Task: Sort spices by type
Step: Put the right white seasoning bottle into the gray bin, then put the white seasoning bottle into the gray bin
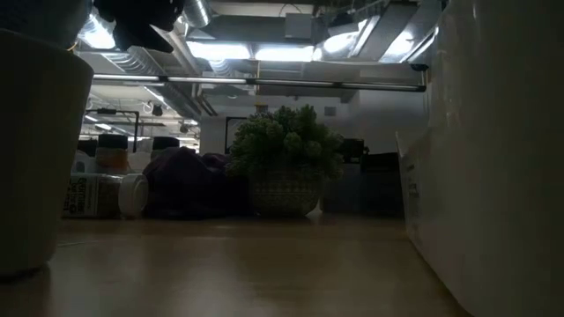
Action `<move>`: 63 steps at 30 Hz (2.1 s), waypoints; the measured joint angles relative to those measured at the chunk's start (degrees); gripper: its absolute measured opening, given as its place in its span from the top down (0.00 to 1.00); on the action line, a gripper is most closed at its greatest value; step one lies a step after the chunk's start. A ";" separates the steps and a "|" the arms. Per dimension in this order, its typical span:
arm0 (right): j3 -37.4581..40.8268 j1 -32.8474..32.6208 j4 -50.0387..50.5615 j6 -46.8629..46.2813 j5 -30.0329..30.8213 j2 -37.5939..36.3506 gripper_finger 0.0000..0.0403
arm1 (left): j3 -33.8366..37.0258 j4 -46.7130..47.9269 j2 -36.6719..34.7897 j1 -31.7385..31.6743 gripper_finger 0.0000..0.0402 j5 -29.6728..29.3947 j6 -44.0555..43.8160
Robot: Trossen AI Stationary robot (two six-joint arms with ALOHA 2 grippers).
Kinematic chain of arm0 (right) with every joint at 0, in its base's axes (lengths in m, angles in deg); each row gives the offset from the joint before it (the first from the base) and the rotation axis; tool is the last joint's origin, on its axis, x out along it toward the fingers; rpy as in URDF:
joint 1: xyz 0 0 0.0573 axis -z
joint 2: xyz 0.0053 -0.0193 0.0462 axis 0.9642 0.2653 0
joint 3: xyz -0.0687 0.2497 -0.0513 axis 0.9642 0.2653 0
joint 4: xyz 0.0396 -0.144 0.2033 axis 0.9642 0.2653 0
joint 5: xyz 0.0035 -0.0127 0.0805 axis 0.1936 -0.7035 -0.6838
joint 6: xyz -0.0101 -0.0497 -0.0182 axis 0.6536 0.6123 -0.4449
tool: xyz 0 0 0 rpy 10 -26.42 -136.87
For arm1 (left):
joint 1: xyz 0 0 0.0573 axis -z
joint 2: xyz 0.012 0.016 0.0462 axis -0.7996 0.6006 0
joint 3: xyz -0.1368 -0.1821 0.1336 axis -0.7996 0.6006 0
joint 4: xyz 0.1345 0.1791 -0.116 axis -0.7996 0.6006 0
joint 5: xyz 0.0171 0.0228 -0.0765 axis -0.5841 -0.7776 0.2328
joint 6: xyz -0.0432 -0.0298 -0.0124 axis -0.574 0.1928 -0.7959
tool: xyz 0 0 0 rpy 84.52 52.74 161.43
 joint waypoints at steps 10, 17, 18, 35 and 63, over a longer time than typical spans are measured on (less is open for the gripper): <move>-0.02 -0.47 1.26 2.39 0.82 2.06 0.48 | 0.00 -0.17 2.52 0.00 0.39 0.00 -1.60; 0.00 -0.85 1.61 2.41 1.01 3.86 0.48 | 0.00 -0.25 4.04 0.00 0.39 -0.01 -1.59; 0.02 -0.84 2.13 2.44 1.03 3.86 0.48 | 0.00 -0.22 4.22 0.00 0.39 -0.02 -1.59; 0.00 -0.24 4.37 4.75 3.17 4.65 0.47 | 0.00 -0.75 6.75 -0.02 0.39 -0.04 1.41; -0.02 0.70 13.47 5.27 12.85 -3.92 0.31 | -0.02 0.23 7.46 1.14 0.39 2.03 -1.54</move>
